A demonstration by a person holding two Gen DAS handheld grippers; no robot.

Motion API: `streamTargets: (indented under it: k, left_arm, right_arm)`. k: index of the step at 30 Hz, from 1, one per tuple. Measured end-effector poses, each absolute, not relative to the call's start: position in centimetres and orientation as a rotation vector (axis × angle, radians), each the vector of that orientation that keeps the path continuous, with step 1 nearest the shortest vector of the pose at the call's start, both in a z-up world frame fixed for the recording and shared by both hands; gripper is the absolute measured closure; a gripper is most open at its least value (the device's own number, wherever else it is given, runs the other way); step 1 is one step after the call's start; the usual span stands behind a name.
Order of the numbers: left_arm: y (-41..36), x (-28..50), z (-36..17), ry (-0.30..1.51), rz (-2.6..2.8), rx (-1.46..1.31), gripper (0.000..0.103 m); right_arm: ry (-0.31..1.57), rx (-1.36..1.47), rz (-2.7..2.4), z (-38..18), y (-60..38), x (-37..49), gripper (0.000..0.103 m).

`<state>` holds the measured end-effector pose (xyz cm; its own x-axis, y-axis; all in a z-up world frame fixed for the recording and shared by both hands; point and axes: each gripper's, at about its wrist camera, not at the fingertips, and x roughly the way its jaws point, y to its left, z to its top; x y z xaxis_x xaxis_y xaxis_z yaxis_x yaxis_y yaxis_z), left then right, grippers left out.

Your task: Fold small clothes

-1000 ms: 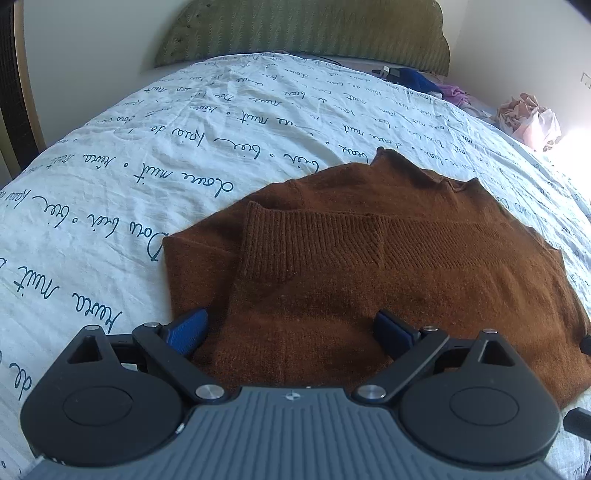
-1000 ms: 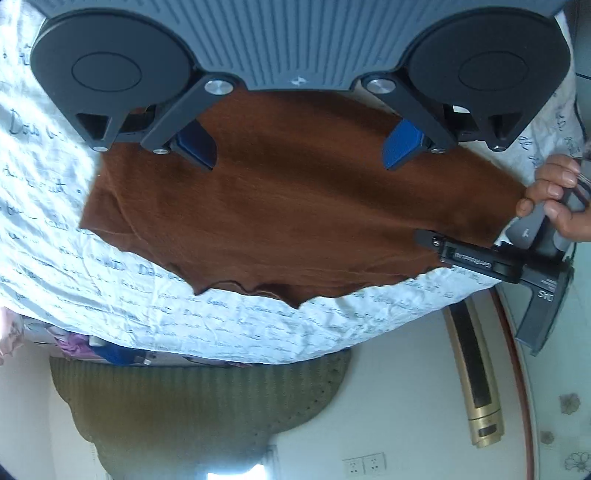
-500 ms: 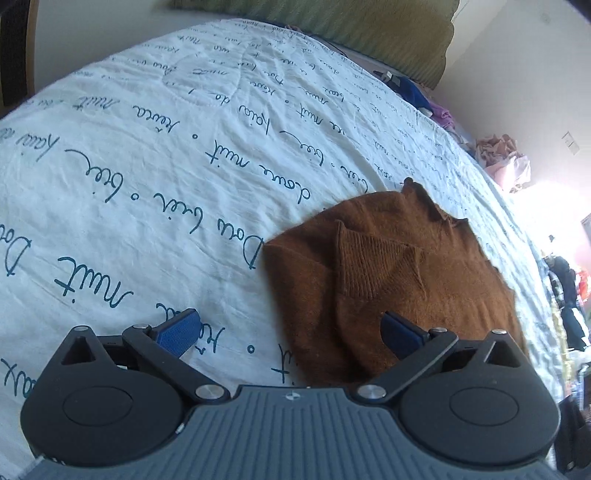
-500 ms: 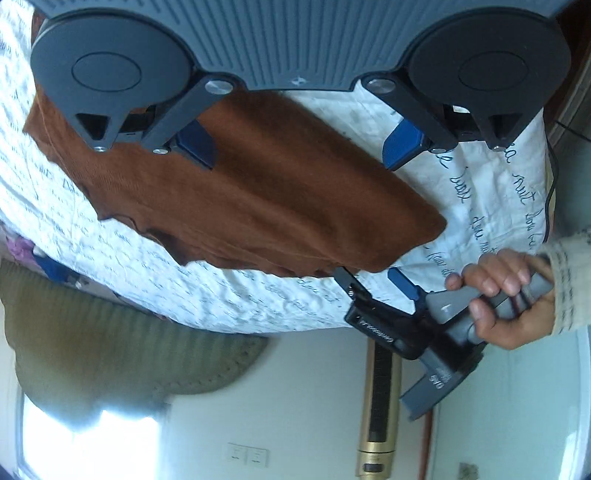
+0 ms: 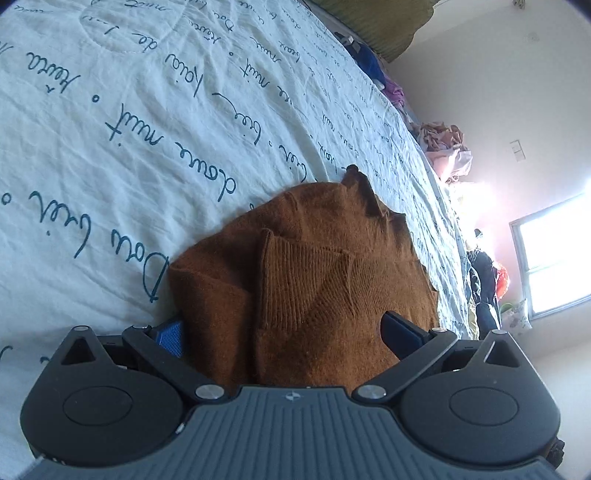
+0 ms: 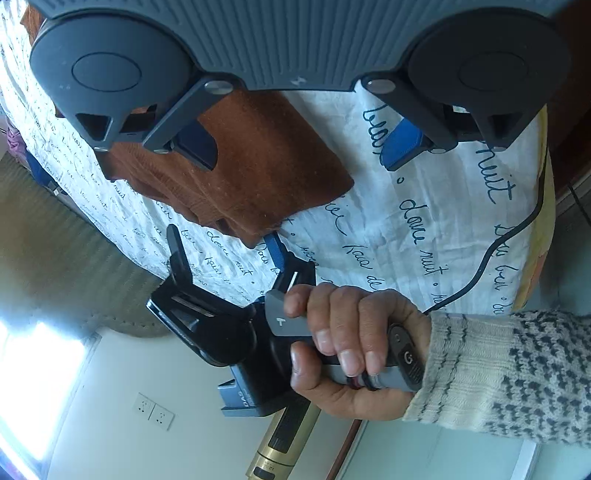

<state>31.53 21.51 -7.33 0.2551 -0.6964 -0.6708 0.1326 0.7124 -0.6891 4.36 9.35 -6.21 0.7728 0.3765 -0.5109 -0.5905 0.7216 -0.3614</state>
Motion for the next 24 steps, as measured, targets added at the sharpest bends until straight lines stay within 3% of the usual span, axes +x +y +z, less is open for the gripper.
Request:
streamTargets:
  k: [3, 4, 5, 7, 8, 9, 11, 12, 15, 24]
  left_arm:
    - [20.5, 32.6, -7.2, 1.196, -0.602, -0.560, 0.013]
    - [20.1, 33.0, -7.2, 1.198, -0.599, -0.545, 0.038]
    - [19.6, 33.5, -7.3, 1.214, -0.595, -0.517, 0.069]
    - [18.6, 34.0, -7.7, 1.225, -0.564, -0.459, 0.086]
    - [18.3, 34.1, -7.9, 1.223, -0.562, -0.447, 0.089]
    - [18.2, 34.1, -8.0, 1.221, -0.556, -0.442, 0.089]
    - [18.3, 33.9, -7.9, 1.193, -0.551, -0.424, 0.091]
    - [18.4, 33.6, -7.7, 1.180, -0.548, -0.419, 0.091]
    - [18.9, 33.0, -7.4, 1.149, -0.530, -0.449, 0.092]
    - [18.8, 32.6, -5.2, 1.077, -0.506, -0.663, 0.093]
  right_arm:
    - [0.425, -0.540, 0.523, -6.6, 9.8, 4.7, 0.006]
    - [0.434, -0.535, 0.524, -6.7, 9.8, 4.9, 0.006]
    - [0.439, -0.530, 0.519, -6.9, 9.8, 5.2, 0.007]
    - [0.438, -0.533, 0.511, -7.0, 9.9, 5.4, 0.012]
    - [0.430, -0.545, 0.504, -7.1, 10.0, 5.4, 0.024]
    - [0.430, -0.553, 0.493, -7.1, 10.2, 5.4, 0.049]
    - [0.425, -0.581, 0.458, -7.3, 10.5, 5.3, 0.082]
    - [0.414, -0.605, 0.439, -7.5, 10.7, 5.2, 0.091]
    - [0.370, -0.623, 0.408, -7.3, 10.4, 4.9, 0.097]
    - [0.328, -0.400, 0.412, -3.5, 6.3, 5.1, 0.098]
